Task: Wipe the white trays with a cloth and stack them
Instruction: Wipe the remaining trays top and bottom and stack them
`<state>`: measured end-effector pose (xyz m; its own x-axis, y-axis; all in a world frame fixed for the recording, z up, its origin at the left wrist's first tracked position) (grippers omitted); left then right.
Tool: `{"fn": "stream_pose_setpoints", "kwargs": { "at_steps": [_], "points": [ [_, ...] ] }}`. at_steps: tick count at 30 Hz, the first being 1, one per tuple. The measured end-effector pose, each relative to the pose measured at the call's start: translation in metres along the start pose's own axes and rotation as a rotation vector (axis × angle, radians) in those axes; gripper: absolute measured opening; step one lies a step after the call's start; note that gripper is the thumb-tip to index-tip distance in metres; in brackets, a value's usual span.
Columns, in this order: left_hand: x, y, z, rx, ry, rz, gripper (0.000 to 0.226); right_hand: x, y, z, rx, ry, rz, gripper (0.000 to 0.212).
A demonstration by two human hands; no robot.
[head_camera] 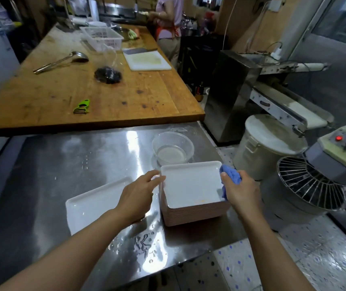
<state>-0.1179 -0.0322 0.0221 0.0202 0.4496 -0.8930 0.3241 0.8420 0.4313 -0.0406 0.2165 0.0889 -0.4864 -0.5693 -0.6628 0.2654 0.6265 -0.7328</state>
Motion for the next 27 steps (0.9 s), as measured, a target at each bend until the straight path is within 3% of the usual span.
{"fn": "stream_pose_setpoints", "kwargs": {
  "at_steps": [9, 14, 19, 27],
  "points": [
    [-0.024, -0.122, 0.047, -0.85, 0.016, -0.016, 0.072, 0.069, -0.048, 0.022, -0.155, -0.109, -0.151, 0.022],
    [-0.02, -0.167, 0.082, -1.148, -0.065, 0.041, 0.071, 0.102, -0.072, 0.039, -0.231, -0.216, -0.205, 0.019],
    [-0.007, -0.178, 0.093, -1.144, -0.129, 0.139, 0.042, 0.13, -0.08, 0.056, -0.276, -0.28, -0.213, 0.02],
    [-0.016, -0.18, 0.09, -1.108, -0.059, 0.133, 0.031, 0.161, -0.084, 0.071, -0.304, -0.396, -0.285, 0.013]
  ]
}}
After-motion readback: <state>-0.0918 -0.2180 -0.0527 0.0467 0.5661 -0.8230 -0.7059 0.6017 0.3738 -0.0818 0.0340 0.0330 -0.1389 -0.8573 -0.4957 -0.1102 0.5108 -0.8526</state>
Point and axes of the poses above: each hand's wrist, its own z-axis away from the middle knuckle, its own x-axis out of the palm, y = z × x, the point moved 3 cm from there along -z, towards the middle knuckle, and after that the axes turned 15 degrees about -x, right-handed, at the moved point
